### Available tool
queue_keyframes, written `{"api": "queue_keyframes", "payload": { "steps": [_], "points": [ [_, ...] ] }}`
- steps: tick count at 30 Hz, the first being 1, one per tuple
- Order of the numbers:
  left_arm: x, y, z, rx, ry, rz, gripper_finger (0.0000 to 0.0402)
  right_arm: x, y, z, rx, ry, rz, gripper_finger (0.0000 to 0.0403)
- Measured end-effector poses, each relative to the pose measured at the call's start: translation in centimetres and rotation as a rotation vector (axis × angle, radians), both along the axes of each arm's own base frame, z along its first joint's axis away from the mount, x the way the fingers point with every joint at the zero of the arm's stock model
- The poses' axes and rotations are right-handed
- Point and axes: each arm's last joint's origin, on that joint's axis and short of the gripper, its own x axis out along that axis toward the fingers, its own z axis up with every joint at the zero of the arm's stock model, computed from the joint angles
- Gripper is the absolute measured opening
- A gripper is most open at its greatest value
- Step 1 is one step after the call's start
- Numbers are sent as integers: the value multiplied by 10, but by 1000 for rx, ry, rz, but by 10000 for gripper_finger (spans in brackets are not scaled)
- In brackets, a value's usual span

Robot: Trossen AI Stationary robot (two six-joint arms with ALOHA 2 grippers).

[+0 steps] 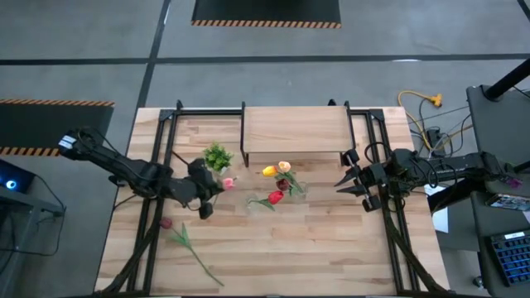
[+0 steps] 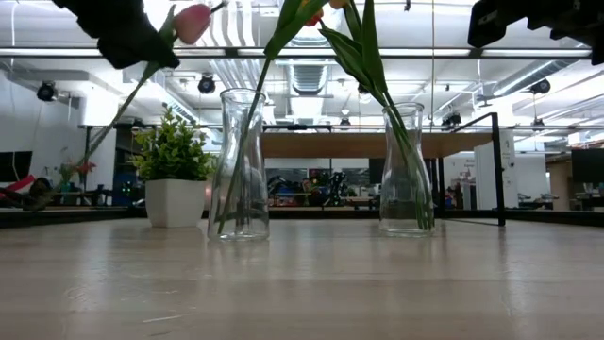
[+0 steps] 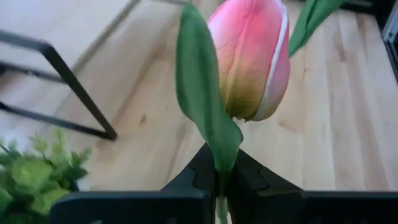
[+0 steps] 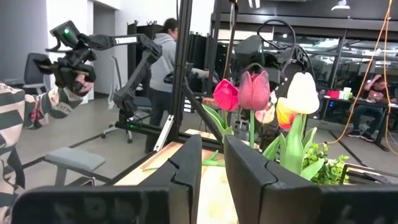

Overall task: Pick and place flowers into a vace then onto a shelf
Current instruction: Put the pink tulip into the left transparent vase

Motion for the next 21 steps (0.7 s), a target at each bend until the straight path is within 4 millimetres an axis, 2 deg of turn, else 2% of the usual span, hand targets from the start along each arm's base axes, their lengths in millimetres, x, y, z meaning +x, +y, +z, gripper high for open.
{"api": "queue_keyframes", "payload": {
  "steps": [11, 17, 21],
  "points": [
    [14, -3, 26, 158, -259, -26, 0, 0, 0, 0, -5, -1, -1, 59],
    [15, -3, 36, 199, -301, -24, 0, 0, 0, 0, -6, -1, -1, 60],
    [15, -3, 52, 218, -351, -30, 0, 0, 0, 0, -6, -1, -1, 57]
  ]
}}
